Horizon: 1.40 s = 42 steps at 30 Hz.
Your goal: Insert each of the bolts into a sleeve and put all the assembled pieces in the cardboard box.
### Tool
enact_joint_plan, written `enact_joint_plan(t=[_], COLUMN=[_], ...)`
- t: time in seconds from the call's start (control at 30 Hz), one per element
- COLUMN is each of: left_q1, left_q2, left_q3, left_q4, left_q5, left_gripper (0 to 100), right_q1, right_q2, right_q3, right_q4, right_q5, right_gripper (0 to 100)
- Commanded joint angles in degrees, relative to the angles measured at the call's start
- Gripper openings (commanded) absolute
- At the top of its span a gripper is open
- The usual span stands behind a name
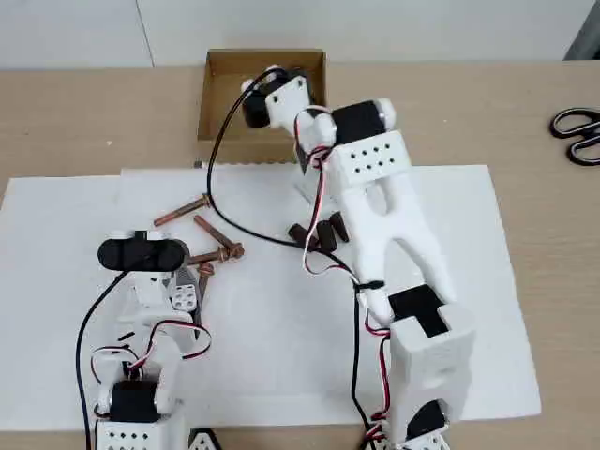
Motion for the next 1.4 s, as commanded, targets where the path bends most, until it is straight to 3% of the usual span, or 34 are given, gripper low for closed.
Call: enact_joint_plan(t=[0.0,0.3,1.37], left_q1=[-0.18,-0.18,-0.18], left_q2=[-0.44,-0.44,-0.44], left_q3=[-0.40,-0.40,-0.40], left_q4=[-1.32,-1.32,-1.32], left_q5=[-0.18,-0.18,-0.18], left_gripper=[1,1,1], right_q1=[-1.10,-4.26,-5.41], right_q2=[-3.21,-2.24,16.66], right_q3=[3.08,6.68,6.59], right_q4=[0.57,-1.71,-8.04], right_q5=[-0.62,-0.35,-0.35], right_gripper=[12.8,13.3,13.2])
